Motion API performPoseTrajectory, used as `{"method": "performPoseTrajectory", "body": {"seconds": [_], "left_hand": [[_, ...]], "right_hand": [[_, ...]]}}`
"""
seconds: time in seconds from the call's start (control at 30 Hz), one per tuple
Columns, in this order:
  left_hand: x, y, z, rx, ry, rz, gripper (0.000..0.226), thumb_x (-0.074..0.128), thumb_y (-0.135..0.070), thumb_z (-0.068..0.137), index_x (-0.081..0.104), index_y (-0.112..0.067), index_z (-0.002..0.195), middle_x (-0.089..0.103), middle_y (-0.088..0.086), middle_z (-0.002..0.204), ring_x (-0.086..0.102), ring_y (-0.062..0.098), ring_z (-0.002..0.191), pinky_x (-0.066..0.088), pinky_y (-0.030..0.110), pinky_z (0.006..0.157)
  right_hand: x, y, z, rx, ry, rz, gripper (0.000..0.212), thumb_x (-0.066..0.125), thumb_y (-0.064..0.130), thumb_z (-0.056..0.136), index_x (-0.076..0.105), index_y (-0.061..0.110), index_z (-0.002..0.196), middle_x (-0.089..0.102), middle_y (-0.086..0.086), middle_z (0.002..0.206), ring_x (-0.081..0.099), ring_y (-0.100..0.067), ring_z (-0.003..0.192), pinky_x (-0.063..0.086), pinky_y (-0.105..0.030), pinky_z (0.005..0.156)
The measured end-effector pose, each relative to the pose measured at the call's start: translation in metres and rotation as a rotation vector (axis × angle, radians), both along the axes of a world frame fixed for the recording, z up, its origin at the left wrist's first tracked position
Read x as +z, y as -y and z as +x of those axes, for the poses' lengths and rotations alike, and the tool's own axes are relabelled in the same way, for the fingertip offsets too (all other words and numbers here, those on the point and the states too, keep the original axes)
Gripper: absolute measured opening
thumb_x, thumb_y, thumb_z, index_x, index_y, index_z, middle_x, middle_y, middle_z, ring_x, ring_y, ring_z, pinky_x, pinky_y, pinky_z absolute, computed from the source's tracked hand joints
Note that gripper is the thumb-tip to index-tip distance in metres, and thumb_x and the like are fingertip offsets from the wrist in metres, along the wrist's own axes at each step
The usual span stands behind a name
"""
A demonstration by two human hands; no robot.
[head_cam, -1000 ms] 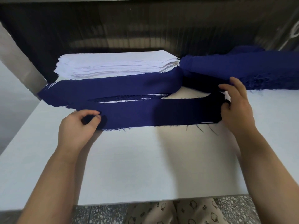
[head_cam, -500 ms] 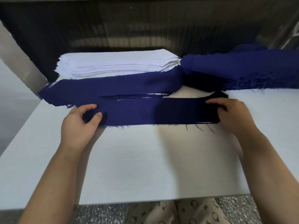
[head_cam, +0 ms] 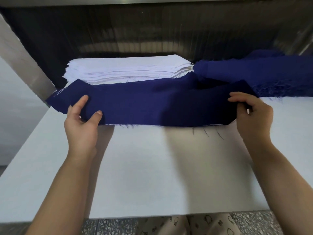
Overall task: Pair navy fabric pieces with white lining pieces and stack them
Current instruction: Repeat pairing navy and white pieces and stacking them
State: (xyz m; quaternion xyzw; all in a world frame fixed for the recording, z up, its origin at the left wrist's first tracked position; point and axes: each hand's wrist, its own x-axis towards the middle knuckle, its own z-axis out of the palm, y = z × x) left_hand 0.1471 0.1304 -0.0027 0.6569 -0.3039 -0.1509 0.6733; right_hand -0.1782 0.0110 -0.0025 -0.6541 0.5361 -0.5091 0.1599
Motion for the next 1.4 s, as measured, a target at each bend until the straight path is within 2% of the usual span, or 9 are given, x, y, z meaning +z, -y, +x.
{"method": "performPoseTrajectory", "body": {"seconds": [0.17, 0.3, 0.67, 0.77, 0.87, 0.97, 1.1, 1.27, 1.4], "left_hand": [[0.004, 0.022, 0.023, 0.050, -0.228, -0.111, 0.048, 0.062, -0.001, 0.084, 0.054, -0.021, 0.128, 0.055, -0.005, 0.131, 0.056, 0.009, 0.120, 0.049, 0.026, 0.099], [0.011, 0.044, 0.040, 0.060, -0.555, -0.235, 0.044, 0.064, -0.001, 0.076, 0.059, -0.024, 0.113, 0.062, 0.000, 0.122, 0.064, 0.019, 0.109, 0.054, 0.042, 0.091], [0.020, 0.087, 0.085, 0.236, -0.621, -0.234, 0.048, 0.050, 0.008, 0.087, 0.048, -0.015, 0.129, 0.058, 0.002, 0.111, 0.060, 0.014, 0.085, 0.057, 0.029, 0.072], [0.013, 0.092, 0.086, 0.236, -0.596, -0.244, 0.056, 0.051, 0.004, 0.087, 0.041, -0.017, 0.137, 0.058, 0.001, 0.117, 0.059, 0.011, 0.081, 0.052, 0.022, 0.066], [0.009, 0.095, 0.086, 0.265, -0.519, -0.225, 0.063, 0.055, 0.001, 0.086, 0.034, -0.018, 0.142, 0.053, 0.000, 0.129, 0.061, 0.010, 0.094, 0.054, 0.020, 0.078], [0.005, 0.099, 0.078, 0.369, -0.349, -0.089, 0.067, 0.061, -0.006, 0.084, 0.033, -0.017, 0.144, 0.026, 0.001, 0.150, 0.047, 0.014, 0.123, 0.047, 0.023, 0.097], [0.002, 0.102, 0.053, 0.490, -0.189, 0.059, 0.069, 0.063, -0.011, 0.084, 0.032, -0.013, 0.145, -0.001, 0.003, 0.158, 0.024, 0.017, 0.139, 0.034, 0.019, 0.102], [-0.001, 0.101, 0.024, 0.440, -0.127, 0.210, 0.073, 0.064, -0.014, 0.083, 0.029, -0.014, 0.147, -0.002, 0.002, 0.160, 0.012, 0.026, 0.146, 0.020, 0.040, 0.117], [0.000, 0.102, -0.002, 0.344, -0.057, 0.203, 0.070, 0.062, -0.011, 0.084, 0.029, -0.012, 0.147, 0.001, 0.003, 0.159, 0.009, 0.024, 0.147, 0.018, 0.041, 0.118]], "right_hand": [[0.002, 0.020, 0.022, 0.052, -0.043, -0.099, 0.034, 0.045, -0.008, 0.089, 0.067, 0.018, 0.094, 0.055, 0.012, 0.114, 0.050, -0.008, 0.107, 0.042, -0.019, 0.092], [0.003, 0.040, 0.050, 0.112, -0.067, -0.087, 0.033, 0.044, -0.010, 0.088, 0.070, 0.012, 0.092, 0.053, 0.011, 0.115, 0.050, -0.011, 0.111, 0.037, -0.007, 0.091], [-0.001, 0.083, 0.115, 0.184, -0.099, 0.015, 0.035, 0.041, -0.012, 0.087, 0.071, 0.007, 0.089, 0.059, -0.003, 0.121, 0.051, -0.019, 0.115, 0.031, -0.011, 0.096], [-0.004, 0.090, 0.119, 0.192, -0.187, 0.063, 0.037, 0.038, -0.012, 0.087, 0.071, 0.005, 0.092, 0.057, -0.007, 0.125, 0.049, -0.021, 0.118, 0.026, -0.007, 0.097], [-0.009, 0.091, 0.118, 0.193, -0.343, 0.062, 0.036, 0.041, -0.011, 0.087, 0.071, 0.005, 0.097, 0.053, -0.010, 0.130, 0.043, -0.027, 0.123, 0.020, -0.010, 0.099], [-0.012, 0.086, 0.117, 0.185, -0.429, 0.010, 0.034, 0.044, -0.011, 0.085, 0.071, 0.004, 0.097, 0.051, -0.013, 0.133, 0.038, -0.032, 0.125, 0.019, -0.016, 0.102], [-0.010, 0.078, 0.116, 0.165, -0.472, -0.054, 0.031, 0.047, -0.012, 0.081, 0.072, 0.002, 0.092, 0.049, -0.017, 0.134, 0.033, -0.039, 0.127, 0.024, -0.033, 0.107], [-0.002, 0.068, 0.108, 0.153, -0.446, -0.207, 0.024, 0.053, -0.012, 0.077, 0.072, 0.002, 0.085, 0.056, -0.019, 0.125, 0.043, -0.043, 0.118, 0.032, -0.036, 0.101], [0.004, 0.064, 0.092, 0.126, -0.399, -0.299, 0.026, 0.048, -0.005, 0.078, 0.072, 0.002, 0.086, 0.062, -0.018, 0.113, 0.051, -0.042, 0.107, 0.037, -0.038, 0.093]]}}
